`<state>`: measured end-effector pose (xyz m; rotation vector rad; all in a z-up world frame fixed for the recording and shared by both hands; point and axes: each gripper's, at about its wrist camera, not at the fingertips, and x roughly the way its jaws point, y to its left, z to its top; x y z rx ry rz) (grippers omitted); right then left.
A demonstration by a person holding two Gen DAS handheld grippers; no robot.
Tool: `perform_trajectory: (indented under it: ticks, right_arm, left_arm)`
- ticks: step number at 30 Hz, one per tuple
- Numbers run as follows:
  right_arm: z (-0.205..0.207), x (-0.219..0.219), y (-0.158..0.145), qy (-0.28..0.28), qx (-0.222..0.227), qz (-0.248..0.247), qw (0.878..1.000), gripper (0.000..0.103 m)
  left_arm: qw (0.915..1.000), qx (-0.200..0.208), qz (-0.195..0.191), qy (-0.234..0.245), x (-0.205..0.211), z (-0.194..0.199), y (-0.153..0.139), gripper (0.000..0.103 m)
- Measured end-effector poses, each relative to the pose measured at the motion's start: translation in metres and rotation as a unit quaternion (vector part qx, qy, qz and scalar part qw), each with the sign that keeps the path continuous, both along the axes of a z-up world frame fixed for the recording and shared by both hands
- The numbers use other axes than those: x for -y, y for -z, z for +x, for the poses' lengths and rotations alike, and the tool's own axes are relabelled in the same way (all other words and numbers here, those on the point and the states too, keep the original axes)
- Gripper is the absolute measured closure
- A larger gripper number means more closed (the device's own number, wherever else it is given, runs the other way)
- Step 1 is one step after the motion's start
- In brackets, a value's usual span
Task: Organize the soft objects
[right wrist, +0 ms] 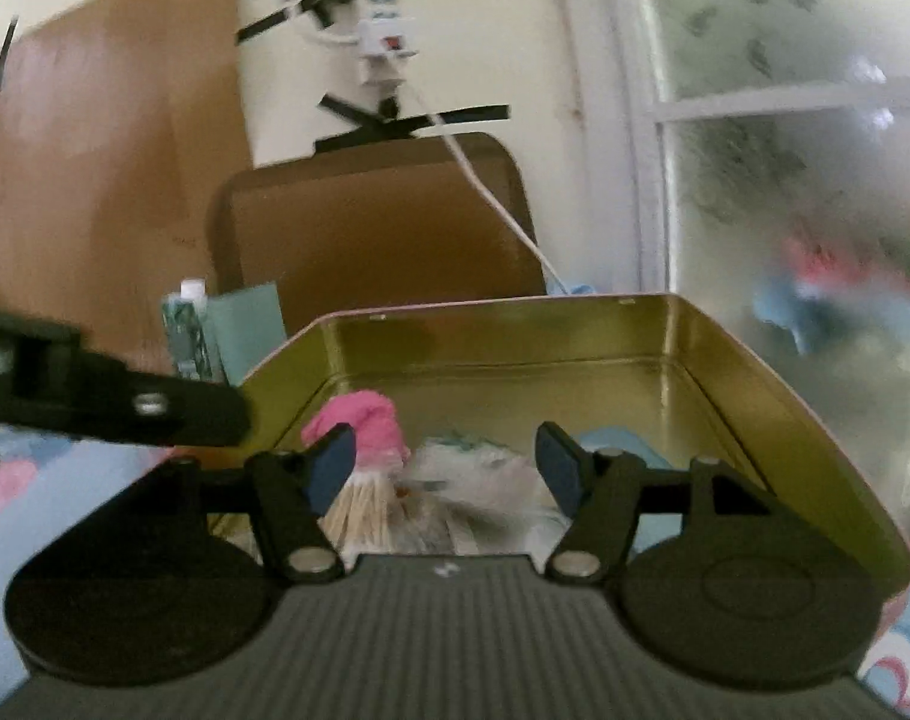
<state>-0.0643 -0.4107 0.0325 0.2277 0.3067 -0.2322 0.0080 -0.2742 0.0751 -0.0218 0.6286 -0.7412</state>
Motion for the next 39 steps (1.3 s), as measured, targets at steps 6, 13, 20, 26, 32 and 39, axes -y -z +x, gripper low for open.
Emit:
perform_trajectory:
  ticks: [6, 13, 20, 26, 32, 39]
  right_arm:
    - [-0.037, -0.008, 0.001, 0.022, 0.031, 0.023, 0.999, 0.035]
    - [-0.072, -0.026, -0.005, 0.014, 0.047, 0.088, 0.995, 0.034]
    - [-0.083, -0.053, -0.005, -0.014, 0.035, 0.141, 0.989, 0.034]
    - [-0.081, -0.08, -0.002, -0.031, 0.016, 0.161, 0.986, 0.033]
    - [-0.074, -0.101, 0.004, -0.047, -0.02, 0.165, 0.985, 0.03]
    - [-0.064, -0.129, 0.006, -0.08, -0.05, 0.144, 0.985, 0.029]
  left_arm:
    - [0.9982, 0.021, 0.04, -0.04, -0.022, -0.006, -0.001, 0.046]
    - [0.9953, 0.041, 0.068, -0.056, -0.057, -0.037, -0.003, 0.04]
    - [0.9905, 0.045, 0.085, -0.098, -0.099, -0.055, 0.009, 0.031]
    - [0.9821, 0.037, 0.112, -0.147, -0.133, -0.058, 0.028, 0.014]
    - [0.9755, 0.03, 0.125, -0.178, -0.156, -0.058, 0.038, 0.001]
    - [0.9686, 0.008, 0.133, -0.21, -0.177, -0.051, 0.049, 0.0]
